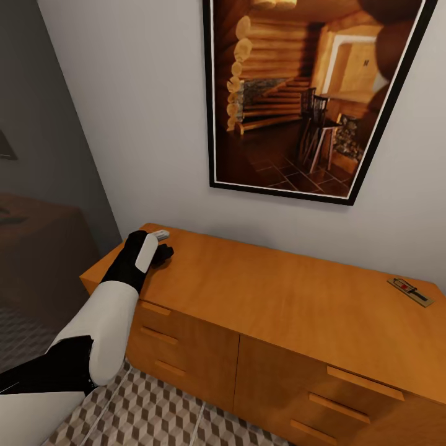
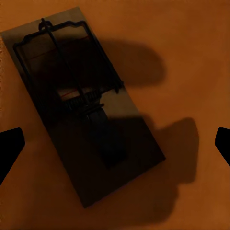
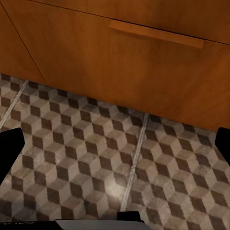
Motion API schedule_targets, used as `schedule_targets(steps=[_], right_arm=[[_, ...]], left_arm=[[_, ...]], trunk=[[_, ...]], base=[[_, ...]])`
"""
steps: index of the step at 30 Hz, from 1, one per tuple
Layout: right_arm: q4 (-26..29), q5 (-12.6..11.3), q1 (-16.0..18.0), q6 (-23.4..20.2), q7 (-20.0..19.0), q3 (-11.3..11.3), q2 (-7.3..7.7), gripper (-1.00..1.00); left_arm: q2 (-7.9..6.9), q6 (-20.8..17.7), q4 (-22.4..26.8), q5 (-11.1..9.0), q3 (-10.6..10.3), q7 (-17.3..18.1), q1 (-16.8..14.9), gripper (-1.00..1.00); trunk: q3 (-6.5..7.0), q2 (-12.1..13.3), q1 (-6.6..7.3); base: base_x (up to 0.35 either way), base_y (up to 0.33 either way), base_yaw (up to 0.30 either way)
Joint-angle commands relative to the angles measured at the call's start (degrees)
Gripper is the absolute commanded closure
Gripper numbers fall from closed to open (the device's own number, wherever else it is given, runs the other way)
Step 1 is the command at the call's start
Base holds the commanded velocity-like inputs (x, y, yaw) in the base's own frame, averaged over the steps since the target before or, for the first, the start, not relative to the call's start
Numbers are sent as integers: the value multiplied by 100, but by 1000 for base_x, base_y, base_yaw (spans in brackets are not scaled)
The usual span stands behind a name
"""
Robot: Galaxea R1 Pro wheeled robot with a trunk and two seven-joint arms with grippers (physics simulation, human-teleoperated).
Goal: Take the four mousetraps from the cabinet in the bathroom and place them on the bathroom floor. Make sure all four end up on the same floor surface, and ensure that at least two of them are either under or directly next to the same bathroom sink.
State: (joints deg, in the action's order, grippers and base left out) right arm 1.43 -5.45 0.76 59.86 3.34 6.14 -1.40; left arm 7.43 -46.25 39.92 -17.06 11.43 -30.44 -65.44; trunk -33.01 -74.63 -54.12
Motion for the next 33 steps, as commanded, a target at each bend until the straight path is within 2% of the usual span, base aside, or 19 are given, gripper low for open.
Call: schedule_targets(steps=[1, 33], right_arm=[[-2, -53, 3, 14, 17, 54, -1, -100], [-1, -53, 3, 14, 19, 54, -1, -100]], left_arm=[[5, -5, 7, -61, 17, -48, -4, -100], [4, -7, 17, -55, 18, -59, -4, -100]], trunk=[[-6, -3, 0], [-59, -3, 0]], base=[[0, 0, 0], [0, 0, 0]])
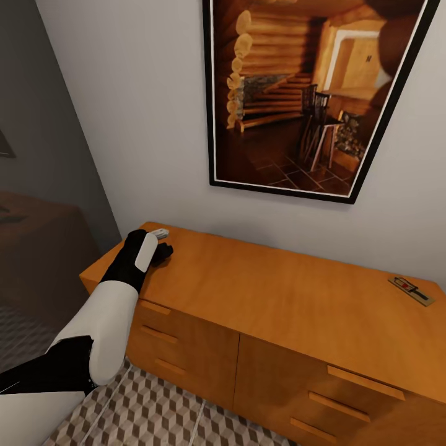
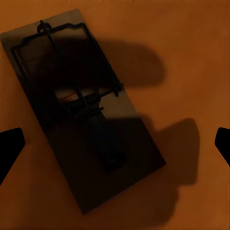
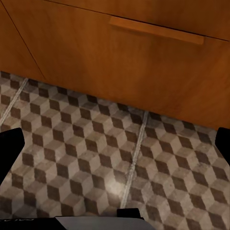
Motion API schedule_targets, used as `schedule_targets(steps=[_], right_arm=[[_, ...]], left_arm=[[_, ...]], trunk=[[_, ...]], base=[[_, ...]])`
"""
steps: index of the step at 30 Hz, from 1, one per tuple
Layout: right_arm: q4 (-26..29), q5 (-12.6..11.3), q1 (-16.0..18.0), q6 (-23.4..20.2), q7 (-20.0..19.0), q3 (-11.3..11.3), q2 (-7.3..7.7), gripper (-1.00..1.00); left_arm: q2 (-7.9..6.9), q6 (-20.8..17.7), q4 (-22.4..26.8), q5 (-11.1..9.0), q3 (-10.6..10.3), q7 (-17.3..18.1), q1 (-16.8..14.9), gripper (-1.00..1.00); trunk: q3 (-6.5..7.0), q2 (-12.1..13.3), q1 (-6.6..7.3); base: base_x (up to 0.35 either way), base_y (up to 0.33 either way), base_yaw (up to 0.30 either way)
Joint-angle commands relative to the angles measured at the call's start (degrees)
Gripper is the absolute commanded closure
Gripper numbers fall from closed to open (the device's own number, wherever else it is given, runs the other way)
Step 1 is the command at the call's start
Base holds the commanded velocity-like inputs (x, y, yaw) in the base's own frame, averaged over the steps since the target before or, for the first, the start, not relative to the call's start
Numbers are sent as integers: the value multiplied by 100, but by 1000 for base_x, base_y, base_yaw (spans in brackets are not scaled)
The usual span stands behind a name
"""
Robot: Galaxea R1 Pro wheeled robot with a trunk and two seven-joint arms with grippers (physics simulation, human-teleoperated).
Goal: Take the four mousetraps from the cabinet in the bathroom and place them on the bathroom floor. Make sure all four end up on the same floor surface, and ensure that at least two of them are either under or directly next to the same bathroom sink.
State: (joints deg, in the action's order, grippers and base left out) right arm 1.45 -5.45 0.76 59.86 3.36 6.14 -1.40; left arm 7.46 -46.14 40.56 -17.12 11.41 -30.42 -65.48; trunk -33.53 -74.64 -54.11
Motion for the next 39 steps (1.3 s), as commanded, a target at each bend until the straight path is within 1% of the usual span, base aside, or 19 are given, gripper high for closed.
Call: schedule_targets(steps=[1, 39], right_arm=[[-2, -53, 3, 14, 17, 54, -1, -100], [-2, -53, 3, 14, 16, 54, -1, -100]], left_arm=[[1, -18, -47, -49, 20, -60, 0, -100], [-7, -9, -48, -29, 19, -97, 0, -100]], trunk=[[-7, -2, -1], [-7, -2, -1]], base=[[0, 0, 0], [0, 0, 0]])
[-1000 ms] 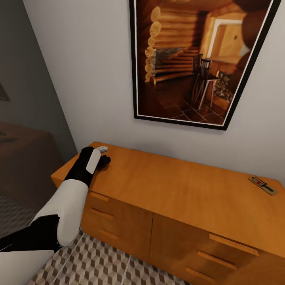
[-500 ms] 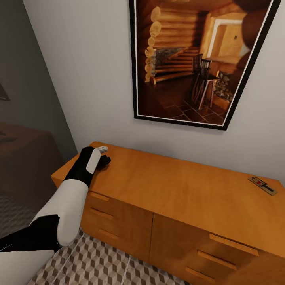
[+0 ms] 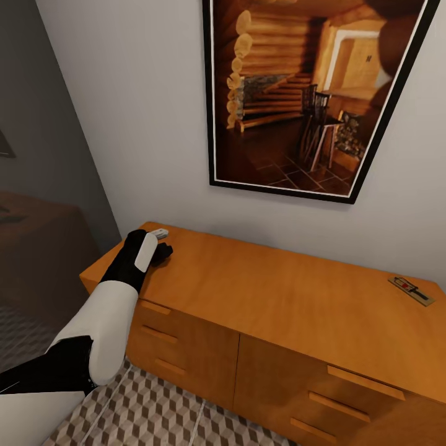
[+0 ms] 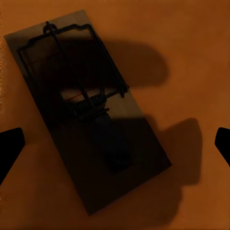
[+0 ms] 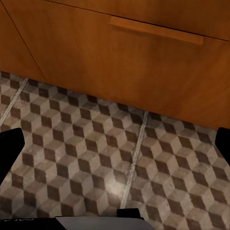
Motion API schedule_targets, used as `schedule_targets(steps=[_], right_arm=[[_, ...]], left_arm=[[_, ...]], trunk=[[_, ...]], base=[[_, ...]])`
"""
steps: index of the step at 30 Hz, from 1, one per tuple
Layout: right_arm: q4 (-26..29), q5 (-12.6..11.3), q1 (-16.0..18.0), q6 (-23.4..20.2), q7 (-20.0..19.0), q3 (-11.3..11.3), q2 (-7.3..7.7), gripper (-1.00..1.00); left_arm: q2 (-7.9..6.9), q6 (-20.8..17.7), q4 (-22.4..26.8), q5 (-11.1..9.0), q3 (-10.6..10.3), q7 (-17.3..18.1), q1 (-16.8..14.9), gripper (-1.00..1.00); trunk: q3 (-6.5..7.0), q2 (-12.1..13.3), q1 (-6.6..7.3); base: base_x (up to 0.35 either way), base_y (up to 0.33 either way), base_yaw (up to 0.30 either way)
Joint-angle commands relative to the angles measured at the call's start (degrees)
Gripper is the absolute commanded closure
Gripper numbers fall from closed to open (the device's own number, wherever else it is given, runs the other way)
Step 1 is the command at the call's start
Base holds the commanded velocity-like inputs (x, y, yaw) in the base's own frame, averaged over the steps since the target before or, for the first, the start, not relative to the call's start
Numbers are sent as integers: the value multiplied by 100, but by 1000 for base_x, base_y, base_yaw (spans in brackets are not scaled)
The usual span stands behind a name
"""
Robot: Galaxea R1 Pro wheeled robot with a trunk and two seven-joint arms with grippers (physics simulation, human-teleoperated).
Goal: Take the four mousetraps from the cabinet in the bathroom and place them on the bathroom floor. Make sure all four end up on the same floor surface, and ensure that at least two of them are either under or directly next to the same bathroom sink.
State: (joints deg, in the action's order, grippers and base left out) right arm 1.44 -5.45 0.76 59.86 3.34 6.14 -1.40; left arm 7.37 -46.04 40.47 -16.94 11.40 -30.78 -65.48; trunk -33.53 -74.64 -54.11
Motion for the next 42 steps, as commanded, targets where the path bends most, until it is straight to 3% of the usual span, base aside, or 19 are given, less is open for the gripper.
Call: schedule_targets(steps=[1, 21, 24, 42], right_arm=[[-3, -53, 3, 14, 17, 54, -1, -100], [5, -53, 3, 14, 10, 54, -1, -100], [5, -26, 3, 14, 5, 71, -90, -100], [5, -16, 2, 14, 2, 80, -217, -100]], left_arm=[[1, -20, -39, -47, 20, -62, 0, -100], [-7, -20, -60, -38, 20, -68, 0, -100], [-4, -32, -27, -37, 0, -33, 8, -100], [1, -5, -19, -37, 2, -25, 16, -100]], trunk=[[-7, -2, -1], [-7, -2, -1], [-5, -1, 0], [-5, -1, 0]], base=[[0, 0, 0], [0, 0, 0], [0, 0, 0], [0, 0, 0]])
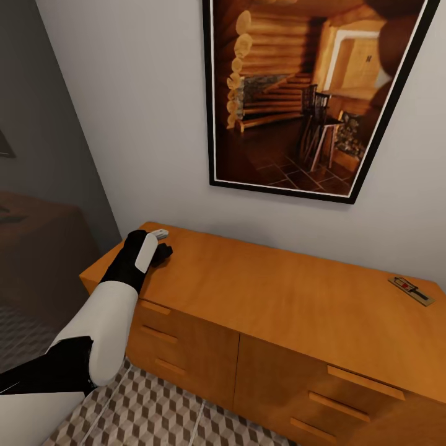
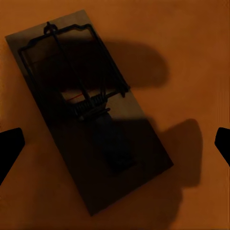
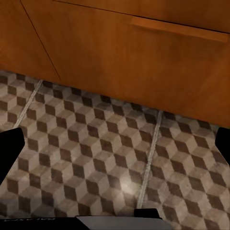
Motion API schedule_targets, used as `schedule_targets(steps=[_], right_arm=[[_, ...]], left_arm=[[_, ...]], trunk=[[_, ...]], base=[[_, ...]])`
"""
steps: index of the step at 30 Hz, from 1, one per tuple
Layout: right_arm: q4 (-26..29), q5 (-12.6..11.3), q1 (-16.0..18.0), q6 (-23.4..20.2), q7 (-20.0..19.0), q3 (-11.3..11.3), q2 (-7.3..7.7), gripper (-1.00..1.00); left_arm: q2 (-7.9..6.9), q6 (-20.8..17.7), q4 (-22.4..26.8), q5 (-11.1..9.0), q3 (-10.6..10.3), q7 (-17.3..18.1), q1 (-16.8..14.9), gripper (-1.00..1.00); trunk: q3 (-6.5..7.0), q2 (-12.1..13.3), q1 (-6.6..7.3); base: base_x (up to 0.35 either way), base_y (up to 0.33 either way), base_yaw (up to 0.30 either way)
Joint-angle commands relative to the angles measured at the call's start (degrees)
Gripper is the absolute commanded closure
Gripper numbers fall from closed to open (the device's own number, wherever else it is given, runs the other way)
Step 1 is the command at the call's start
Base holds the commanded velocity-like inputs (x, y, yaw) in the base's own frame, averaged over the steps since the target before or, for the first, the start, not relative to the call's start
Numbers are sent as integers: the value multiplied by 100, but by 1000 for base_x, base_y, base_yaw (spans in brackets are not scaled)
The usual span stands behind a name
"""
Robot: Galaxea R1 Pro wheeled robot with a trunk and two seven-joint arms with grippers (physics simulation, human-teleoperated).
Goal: Take the four mousetraps from the cabinet in the bathroom and place them on the bathroom floor. Make sure all four end up on the same floor surface, and ensure that at least two of them are either under or directly next to the same bathroom sink.
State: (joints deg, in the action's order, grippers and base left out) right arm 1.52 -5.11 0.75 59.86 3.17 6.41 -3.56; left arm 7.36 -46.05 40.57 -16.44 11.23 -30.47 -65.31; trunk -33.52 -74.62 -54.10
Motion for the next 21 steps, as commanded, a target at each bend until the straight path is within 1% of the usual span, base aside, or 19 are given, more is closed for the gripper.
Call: schedule_targets(steps=[1, 21], right_arm=[[-2, -50, 3, 14, 21, 53, -2, -100], [-2, -43, 4, 14, 21, 53, -13, -100]], left_arm=[[2, -6, -28, -94, 19, -55, 0, -100], [2, -8, -24, -99, 20, -55, 1, -100]], trunk=[[-7, -2, -1], [-7, -2, -1]], base=[[0, 0, 0], [0, 0, 0]])
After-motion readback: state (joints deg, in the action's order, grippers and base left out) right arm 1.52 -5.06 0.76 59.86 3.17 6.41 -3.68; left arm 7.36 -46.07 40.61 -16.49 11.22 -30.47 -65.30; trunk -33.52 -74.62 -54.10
